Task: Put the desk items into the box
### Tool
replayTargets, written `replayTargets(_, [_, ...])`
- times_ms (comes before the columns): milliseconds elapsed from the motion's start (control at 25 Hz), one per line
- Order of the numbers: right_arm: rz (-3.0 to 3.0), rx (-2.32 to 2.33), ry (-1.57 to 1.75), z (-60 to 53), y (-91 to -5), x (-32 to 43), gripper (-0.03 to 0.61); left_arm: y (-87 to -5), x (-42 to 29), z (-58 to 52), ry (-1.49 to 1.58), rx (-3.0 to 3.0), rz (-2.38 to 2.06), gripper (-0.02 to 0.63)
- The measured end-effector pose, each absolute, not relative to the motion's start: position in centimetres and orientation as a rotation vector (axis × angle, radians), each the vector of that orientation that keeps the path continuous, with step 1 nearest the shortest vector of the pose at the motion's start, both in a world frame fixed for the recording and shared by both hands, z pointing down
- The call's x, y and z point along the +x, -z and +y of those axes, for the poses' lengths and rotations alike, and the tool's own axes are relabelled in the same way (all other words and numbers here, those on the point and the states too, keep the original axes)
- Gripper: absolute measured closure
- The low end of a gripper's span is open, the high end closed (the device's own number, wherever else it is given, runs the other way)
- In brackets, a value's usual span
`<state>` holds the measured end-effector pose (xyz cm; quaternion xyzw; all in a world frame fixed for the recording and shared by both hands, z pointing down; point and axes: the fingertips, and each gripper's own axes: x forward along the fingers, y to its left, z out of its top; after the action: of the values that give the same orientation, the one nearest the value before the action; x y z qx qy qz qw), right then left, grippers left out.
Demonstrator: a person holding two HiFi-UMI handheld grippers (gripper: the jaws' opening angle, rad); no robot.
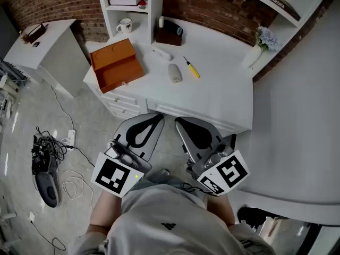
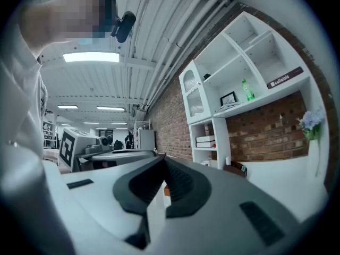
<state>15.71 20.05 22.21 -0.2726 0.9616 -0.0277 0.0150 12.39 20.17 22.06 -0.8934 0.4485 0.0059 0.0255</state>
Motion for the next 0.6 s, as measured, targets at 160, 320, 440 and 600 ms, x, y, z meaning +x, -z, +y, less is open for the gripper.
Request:
replayTargets(160, [2.995, -0.83, 0.085, 20.1, -22.2, 16.6, 0.571, -22.0, 13.2, 20.2, -0.027, -2.752, 1.403, 0.601])
replayTargets(320, [2.996, -0.812, 0.093, 20.1, -22.4, 17.4, 0.571, -21.9, 13.9, 20.2, -0.027, -2.737, 1.421, 0.601])
replayTargets(440, [2.996, -0.799, 0.099, 20.3, -22.6, 17.9, 0.571, -22.0, 14.4, 20.5, -0.017, -2.729, 1.432, 0.601])
replayTargets(600, [2.997, -0.798, 0.111, 20.5, -22.9, 18.3, 0.571, -22.2, 14.8, 20.7, 0.004, -2.732, 1.435, 0.601])
